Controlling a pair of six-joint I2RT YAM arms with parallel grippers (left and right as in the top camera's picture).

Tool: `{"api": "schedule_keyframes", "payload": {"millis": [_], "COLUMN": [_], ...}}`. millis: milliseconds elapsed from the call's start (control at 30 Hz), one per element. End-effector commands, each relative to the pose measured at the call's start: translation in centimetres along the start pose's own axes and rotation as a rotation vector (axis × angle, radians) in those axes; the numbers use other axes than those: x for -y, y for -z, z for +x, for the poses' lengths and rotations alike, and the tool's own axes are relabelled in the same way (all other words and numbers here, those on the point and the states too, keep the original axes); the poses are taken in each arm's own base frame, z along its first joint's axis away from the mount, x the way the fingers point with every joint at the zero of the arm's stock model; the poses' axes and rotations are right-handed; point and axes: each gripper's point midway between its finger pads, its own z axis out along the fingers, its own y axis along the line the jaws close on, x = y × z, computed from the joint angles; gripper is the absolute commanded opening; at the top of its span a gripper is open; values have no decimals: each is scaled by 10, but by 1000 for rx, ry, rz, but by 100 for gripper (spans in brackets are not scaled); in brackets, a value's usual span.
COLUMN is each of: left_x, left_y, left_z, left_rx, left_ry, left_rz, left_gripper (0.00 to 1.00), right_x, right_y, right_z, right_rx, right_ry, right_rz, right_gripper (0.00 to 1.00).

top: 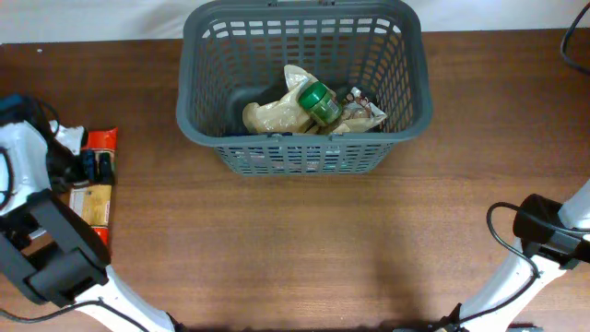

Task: Pack container
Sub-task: 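Lower the left gripper onto the spaghetti pack and grasp it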

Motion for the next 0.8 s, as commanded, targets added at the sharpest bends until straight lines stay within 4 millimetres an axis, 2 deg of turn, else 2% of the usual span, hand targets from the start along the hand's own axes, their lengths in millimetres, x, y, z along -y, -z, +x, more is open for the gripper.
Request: {"api": "schedule_keyframes", "payload": {"millis": [0,433,600,767], "left_x": [-1,-15,-15,-12], "left_y": [-15,-22,-35,-56], "left_z": [6,-16,-16,-11], "left_rx": [-13,75,55,6], "left_ry": [-49,-81,-82,-83], "left_rz": [9,-54,-46,-19], "left_gripper": [99,100,99,100], "right_x": [0,0,0,0], "right_y": [-2,-2,-2,-2], "right_z": [1,1,1,1], "right_rx": [-8,-8,-8,-8], "right_ry": [-15,-15,-15,-15], "right_rz": [-2,-2,-2,-2], "right_gripper": [99,99,99,99]}}
